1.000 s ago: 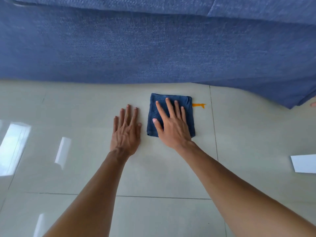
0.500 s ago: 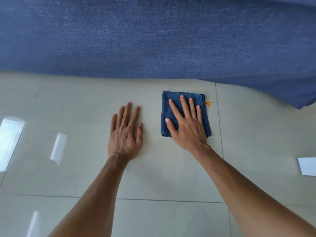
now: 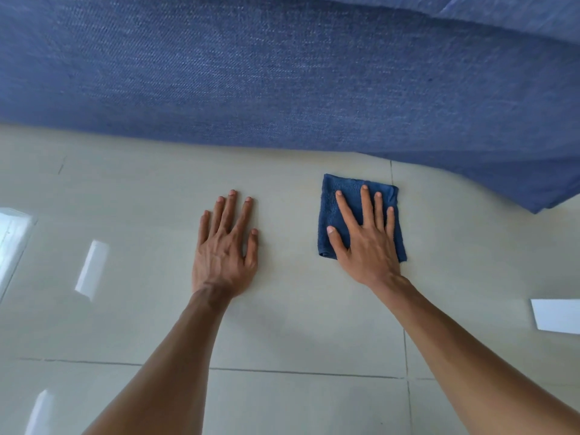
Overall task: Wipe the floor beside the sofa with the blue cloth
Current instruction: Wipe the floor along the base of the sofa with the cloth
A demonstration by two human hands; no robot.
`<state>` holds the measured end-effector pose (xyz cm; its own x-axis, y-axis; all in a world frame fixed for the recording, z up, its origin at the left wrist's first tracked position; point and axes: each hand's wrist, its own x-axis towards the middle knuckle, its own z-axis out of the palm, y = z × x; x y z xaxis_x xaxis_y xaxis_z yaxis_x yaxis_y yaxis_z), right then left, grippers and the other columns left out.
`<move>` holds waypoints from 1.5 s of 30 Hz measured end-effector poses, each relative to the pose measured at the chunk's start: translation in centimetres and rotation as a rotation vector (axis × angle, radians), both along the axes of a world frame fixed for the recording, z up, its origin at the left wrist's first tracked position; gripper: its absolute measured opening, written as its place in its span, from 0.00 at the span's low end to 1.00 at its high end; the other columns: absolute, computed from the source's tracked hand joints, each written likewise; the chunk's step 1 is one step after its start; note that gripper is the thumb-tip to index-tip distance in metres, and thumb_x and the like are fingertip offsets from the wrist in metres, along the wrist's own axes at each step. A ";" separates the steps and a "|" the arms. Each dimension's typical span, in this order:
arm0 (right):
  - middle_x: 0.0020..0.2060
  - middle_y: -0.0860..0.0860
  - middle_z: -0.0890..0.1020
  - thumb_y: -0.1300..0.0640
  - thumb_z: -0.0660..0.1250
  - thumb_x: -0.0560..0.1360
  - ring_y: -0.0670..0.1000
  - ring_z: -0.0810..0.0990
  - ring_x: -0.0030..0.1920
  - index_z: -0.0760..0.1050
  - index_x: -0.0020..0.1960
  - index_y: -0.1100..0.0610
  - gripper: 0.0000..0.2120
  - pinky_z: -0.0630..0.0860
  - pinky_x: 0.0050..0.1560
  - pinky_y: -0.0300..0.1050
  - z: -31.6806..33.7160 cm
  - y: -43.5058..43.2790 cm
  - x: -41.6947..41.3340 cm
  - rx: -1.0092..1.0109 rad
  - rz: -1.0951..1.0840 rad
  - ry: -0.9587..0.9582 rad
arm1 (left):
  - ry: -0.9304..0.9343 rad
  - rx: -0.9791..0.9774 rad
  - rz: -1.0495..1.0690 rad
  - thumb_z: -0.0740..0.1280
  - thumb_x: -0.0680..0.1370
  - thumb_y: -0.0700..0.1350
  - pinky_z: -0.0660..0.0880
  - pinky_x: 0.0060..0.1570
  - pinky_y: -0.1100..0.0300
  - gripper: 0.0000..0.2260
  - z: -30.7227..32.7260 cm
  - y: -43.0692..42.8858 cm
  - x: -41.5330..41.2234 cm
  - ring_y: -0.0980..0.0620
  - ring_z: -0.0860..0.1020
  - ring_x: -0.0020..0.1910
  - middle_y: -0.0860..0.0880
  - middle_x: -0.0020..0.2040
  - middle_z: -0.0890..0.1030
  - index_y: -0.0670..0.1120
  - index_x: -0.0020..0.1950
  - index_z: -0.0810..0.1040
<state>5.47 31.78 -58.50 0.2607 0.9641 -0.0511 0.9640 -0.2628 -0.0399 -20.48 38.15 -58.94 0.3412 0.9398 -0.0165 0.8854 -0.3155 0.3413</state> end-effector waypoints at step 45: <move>0.82 0.52 0.48 0.39 0.45 0.81 0.58 0.45 0.82 0.49 0.82 0.44 0.30 0.44 0.80 0.60 0.0 -0.6 -0.9 0.042 -0.313 0.110 | -0.051 -0.014 0.023 0.53 0.81 0.54 0.48 0.80 0.50 0.27 0.6 0.0 0.2 0.47 0.53 0.82 0.49 0.82 0.55 0.53 0.81 0.59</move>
<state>4.60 31.17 -58.51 0.5395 0.8400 -0.0574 0.8262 -0.5413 -0.1561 -20.30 38.19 -58.32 0.3205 0.9472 -0.0129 0.8736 -0.2903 0.3906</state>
